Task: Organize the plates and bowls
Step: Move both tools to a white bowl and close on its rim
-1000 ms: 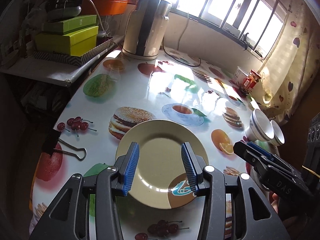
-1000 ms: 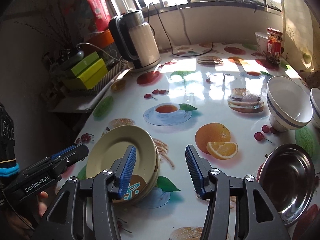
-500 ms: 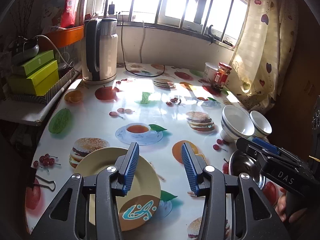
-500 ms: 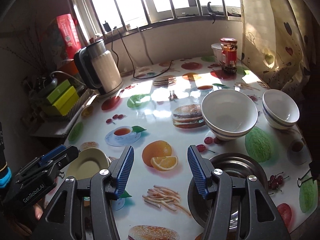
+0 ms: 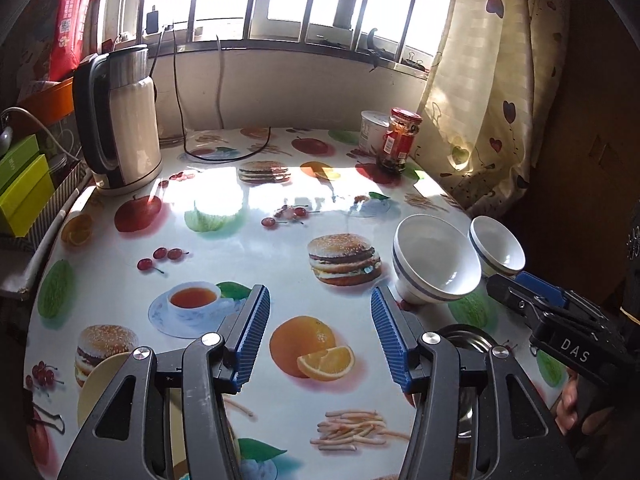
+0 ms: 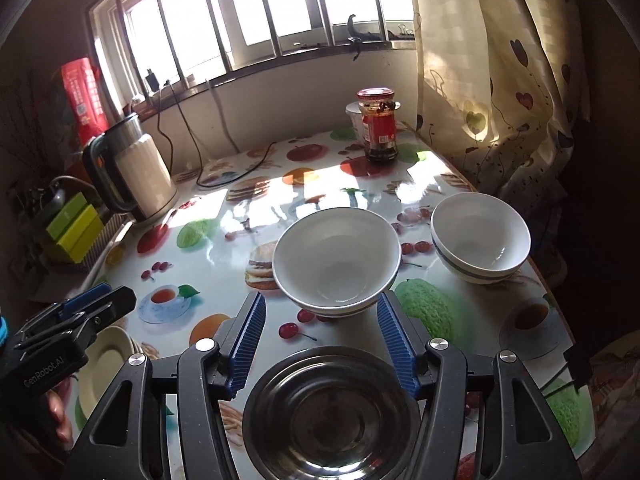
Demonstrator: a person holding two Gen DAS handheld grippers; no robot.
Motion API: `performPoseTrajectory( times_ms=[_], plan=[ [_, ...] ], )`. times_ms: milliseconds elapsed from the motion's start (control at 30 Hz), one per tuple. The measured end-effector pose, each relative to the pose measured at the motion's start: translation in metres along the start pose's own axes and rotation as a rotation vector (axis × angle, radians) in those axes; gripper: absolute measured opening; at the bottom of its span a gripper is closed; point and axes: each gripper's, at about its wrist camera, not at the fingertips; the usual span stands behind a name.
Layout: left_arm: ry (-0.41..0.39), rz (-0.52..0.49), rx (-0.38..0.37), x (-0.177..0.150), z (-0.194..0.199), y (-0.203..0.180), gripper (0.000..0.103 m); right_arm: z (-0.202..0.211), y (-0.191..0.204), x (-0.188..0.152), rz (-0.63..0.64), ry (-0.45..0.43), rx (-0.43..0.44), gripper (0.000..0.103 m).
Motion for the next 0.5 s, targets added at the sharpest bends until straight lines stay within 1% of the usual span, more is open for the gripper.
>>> performPoseTrajectory(
  times_ms=[133, 233, 367, 500],
  plan=[
    [0.006, -0.010, -0.048, 0.011, -0.018, -0.010, 0.054, -0.010, -0.018, 0.010, 0.000, -0.002, -0.047, 0.059],
    [0.017, -0.015, -0.058, 0.020, -0.032, -0.019, 0.054, -0.018, -0.028, 0.017, 0.005, 0.004, -0.052, 0.059],
    [0.030, -0.008, -0.091, 0.029, -0.046, -0.026, 0.054, -0.025, -0.037, 0.027, 0.004, -0.002, -0.048, 0.059],
    [0.062, -0.008, -0.118, 0.038, -0.063, -0.032, 0.054, -0.034, -0.044, 0.037, 0.013, 0.009, -0.054, 0.059]
  ],
)
Point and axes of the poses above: each gripper's, at about its wrist camera, not at the fingertips, and z roughly against the way its jaws point, y to its left, x to its top, and after that the axes turned 12 degrees about -z, right-handed
